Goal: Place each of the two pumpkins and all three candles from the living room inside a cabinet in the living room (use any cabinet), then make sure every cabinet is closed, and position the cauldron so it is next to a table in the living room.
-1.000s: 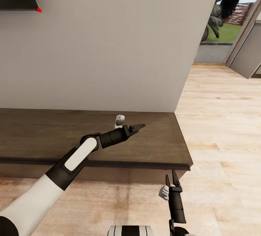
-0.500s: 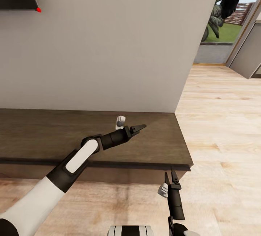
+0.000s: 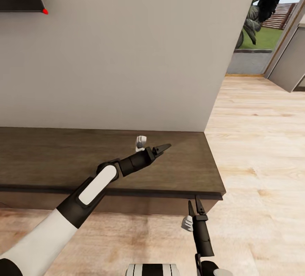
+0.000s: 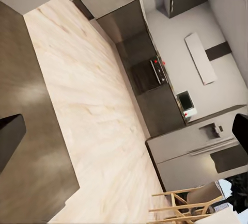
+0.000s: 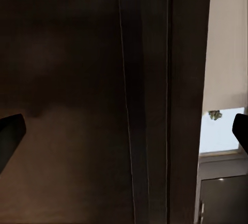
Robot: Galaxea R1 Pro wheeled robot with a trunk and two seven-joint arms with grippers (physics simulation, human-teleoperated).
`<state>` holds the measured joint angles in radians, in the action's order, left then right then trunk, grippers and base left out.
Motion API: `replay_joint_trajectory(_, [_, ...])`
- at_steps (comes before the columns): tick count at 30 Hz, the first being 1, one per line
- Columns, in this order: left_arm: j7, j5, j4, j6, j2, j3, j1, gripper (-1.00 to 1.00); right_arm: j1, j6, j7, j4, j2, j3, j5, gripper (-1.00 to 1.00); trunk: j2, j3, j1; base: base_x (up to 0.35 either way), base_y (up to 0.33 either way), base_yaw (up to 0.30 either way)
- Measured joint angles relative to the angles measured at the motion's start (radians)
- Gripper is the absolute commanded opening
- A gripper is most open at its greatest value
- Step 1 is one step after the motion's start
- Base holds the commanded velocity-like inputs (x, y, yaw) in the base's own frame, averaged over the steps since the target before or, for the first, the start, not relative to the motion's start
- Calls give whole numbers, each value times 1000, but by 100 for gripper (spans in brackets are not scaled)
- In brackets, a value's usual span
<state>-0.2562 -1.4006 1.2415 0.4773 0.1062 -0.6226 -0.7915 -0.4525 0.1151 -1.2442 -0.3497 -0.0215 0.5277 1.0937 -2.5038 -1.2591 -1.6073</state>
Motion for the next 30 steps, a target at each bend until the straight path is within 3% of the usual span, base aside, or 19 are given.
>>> replay_joint_trajectory(13, [0, 0, 1, -6, 0, 0, 0, 100, 10, -3, 11, 9, 3, 9, 0, 100, 0, 0, 0, 56, -2, 0])
replay_joint_trajectory(17, [0, 0, 1, -8, 1, 0, 0, 100, 9, 0, 53, 6, 3, 8, -7, 100, 0, 0, 0, 4, 0, 0])
replay_joint_trajectory(30, [0, 0, 1, -8, 1, 0, 0, 100, 12, -1, 57, 0, 1, 4, -9, 100, 0, 0, 0, 0, 0, 0])
